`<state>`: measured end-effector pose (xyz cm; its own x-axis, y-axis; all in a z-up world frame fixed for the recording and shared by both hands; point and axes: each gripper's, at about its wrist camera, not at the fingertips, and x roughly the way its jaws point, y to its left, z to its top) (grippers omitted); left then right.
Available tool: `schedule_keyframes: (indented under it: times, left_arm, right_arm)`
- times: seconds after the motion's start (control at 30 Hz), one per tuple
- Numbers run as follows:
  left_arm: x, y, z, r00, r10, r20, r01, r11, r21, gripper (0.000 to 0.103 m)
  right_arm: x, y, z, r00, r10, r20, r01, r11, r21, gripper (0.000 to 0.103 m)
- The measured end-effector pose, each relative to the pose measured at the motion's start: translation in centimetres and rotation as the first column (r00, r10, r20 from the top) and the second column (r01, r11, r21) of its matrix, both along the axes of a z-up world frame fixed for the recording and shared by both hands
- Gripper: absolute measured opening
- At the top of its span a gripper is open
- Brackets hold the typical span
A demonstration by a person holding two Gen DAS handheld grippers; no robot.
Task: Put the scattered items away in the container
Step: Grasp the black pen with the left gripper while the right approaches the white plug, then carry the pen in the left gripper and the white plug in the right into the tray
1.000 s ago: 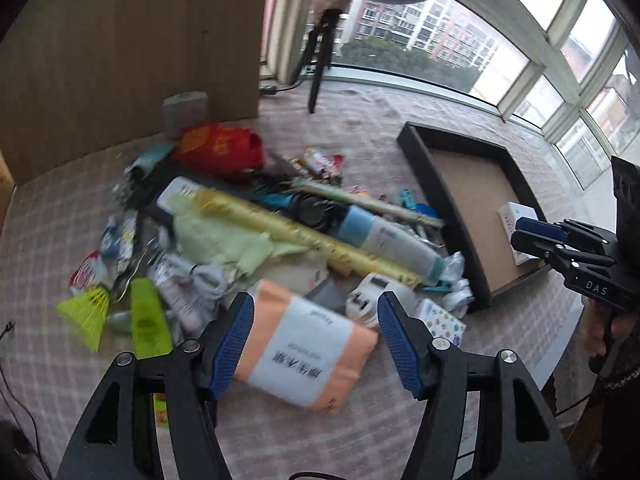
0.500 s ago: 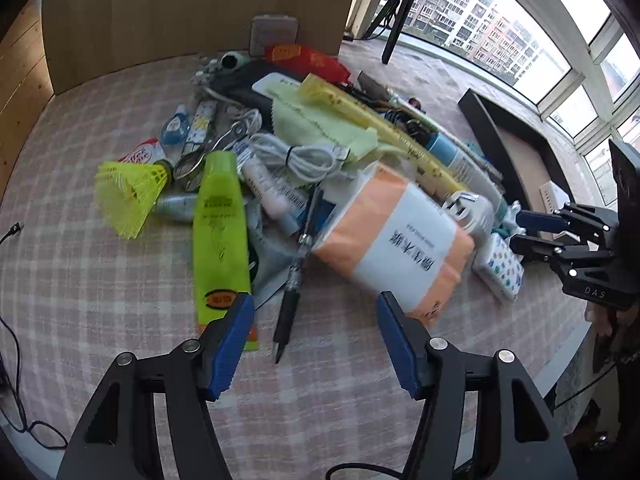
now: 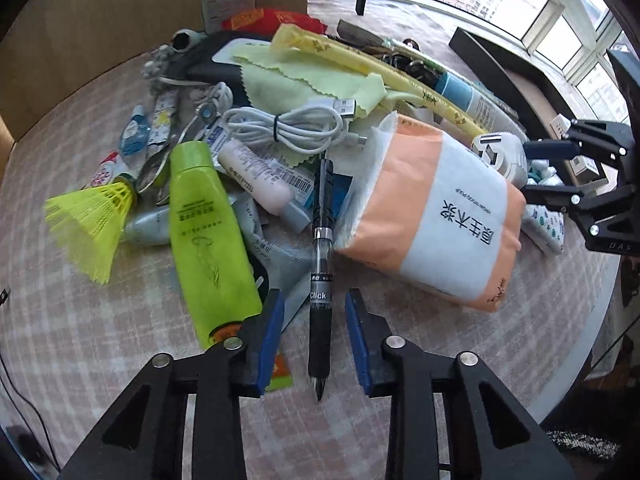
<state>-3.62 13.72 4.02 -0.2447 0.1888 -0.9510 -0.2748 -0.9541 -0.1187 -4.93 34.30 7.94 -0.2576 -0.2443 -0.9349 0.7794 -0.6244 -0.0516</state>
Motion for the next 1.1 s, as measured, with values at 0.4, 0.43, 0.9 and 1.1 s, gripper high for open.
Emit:
schedule_keyframes:
  times: [0.4, 0.43, 0.9, 1.1]
  left_arm:
    - [-1.6, 1.7, -0.5, 0.995, -0.092, 0.025, 0.093, 0.996, -0.014, 0.024]
    - [-1.6, 1.7, -0.5, 0.995, -0.095, 0.026, 0.095, 0.995, -0.013, 0.024]
    - [-1.1, 0.3, 0.3, 0.999, -0.035, 0.014, 0.035, 0.998, 0.046, 0.010]
    - [-1.6, -0.4, 0.8, 1.000, -0.011, 0.007, 0.010, 0.998, 0.054, 0.010]
  right_arm:
    - [-2.2, -1.6, -1.4, 0.998, 0.049, 0.049, -0.050, 0.999, 0.008, 0.059]
    - [-2.4, -1.7, -1.4, 0.997, 0.057, 0.055, -0.057, 0.998, -0.003, 0.059]
    - [-2.7, -1.3, 0.0, 0.989, 0.056, 0.135, -0.042, 0.993, -0.106, 0.034]
    - [-2.7, -0.6, 0.9, 0.984, 0.042, 0.171, -0.014, 0.987, -0.163, 0.008]
